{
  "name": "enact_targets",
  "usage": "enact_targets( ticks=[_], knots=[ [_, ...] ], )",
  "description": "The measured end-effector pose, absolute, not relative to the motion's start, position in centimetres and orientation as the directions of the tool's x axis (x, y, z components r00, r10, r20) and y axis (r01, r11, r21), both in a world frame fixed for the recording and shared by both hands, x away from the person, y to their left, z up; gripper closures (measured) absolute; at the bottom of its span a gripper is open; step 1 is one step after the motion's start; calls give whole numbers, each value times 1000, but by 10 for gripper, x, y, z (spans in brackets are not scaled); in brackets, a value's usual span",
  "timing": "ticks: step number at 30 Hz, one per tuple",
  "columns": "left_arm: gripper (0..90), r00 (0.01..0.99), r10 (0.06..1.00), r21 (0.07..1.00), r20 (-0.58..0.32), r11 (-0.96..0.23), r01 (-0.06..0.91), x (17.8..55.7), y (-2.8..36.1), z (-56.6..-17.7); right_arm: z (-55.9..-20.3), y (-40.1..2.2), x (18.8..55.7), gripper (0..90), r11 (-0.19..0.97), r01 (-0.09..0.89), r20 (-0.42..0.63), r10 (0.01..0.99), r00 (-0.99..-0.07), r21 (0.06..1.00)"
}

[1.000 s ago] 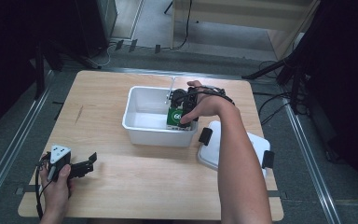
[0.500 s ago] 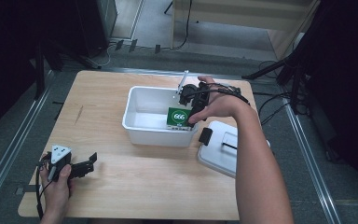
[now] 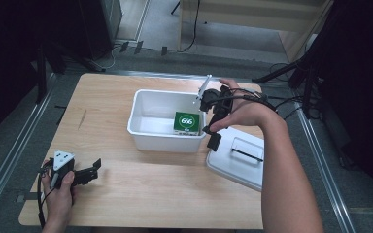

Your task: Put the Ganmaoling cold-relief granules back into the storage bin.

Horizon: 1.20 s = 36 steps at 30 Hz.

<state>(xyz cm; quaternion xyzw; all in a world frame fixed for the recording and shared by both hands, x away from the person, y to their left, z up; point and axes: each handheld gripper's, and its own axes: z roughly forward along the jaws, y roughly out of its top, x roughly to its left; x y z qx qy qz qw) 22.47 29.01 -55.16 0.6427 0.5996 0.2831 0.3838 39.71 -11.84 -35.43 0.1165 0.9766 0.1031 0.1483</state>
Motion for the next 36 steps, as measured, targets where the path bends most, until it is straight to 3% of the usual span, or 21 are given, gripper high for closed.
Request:
enact_targets(
  ticks=[24, 36],
  knots=[
    [2, 122, 988, 833, -92, 9, 553, 224, 289, -552, -371, -190, 367, 0, 926, 289, -271, 350, -897, 241],
    [2, 122, 988, 832, -90, 7, 555, 223, 289, -552, -399, -221, 355, 0, 913, 345, -255, 395, -882, 219]
  ],
)
